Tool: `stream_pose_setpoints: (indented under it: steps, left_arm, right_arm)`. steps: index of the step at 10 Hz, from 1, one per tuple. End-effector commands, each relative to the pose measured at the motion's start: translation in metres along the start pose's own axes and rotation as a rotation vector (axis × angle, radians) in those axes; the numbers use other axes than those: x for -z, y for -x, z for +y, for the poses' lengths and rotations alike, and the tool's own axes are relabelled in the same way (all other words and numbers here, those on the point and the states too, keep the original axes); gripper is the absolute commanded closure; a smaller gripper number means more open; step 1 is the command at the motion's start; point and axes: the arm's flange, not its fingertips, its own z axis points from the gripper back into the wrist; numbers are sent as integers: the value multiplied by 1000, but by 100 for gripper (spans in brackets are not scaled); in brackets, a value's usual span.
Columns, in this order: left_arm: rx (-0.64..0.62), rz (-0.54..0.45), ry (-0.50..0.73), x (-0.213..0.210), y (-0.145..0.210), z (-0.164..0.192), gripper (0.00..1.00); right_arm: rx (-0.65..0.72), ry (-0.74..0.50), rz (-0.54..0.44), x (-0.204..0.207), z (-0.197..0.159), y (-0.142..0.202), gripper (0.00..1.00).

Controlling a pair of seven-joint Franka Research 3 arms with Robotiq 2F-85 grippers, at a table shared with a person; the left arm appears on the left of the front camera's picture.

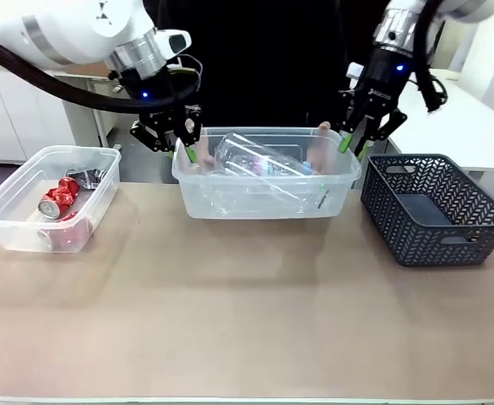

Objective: Sort the waste into each basket.
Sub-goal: Release the Organizing box you were holding.

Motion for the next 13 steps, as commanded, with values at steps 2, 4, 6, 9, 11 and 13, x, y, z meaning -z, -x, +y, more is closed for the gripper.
stream_pose_setpoints:
  steps: [2,4,6,9,11,13]
  left_arm:
    - [2,-8,74,-21,4,21,13]
    - [56,-7,142,-35,15,27,0]
    - [136,35,154,-35,23,29,0]
    - [195,26,152,-36,33,32,0]
    - [185,15,165,-36,38,33,0]
    - [178,30,121,-33,29,24,0]
  right_arm:
    - [-78,-48,-130,17,-6,13,0]
    - [-132,-101,-231,9,-7,24,0]
    - [-161,-122,-273,6,-10,30,0]
    - [-168,-116,-257,10,-8,29,0]
    - [-173,-82,-221,19,-1,22,0]
    - [-143,-92,-240,7,-6,26,0]
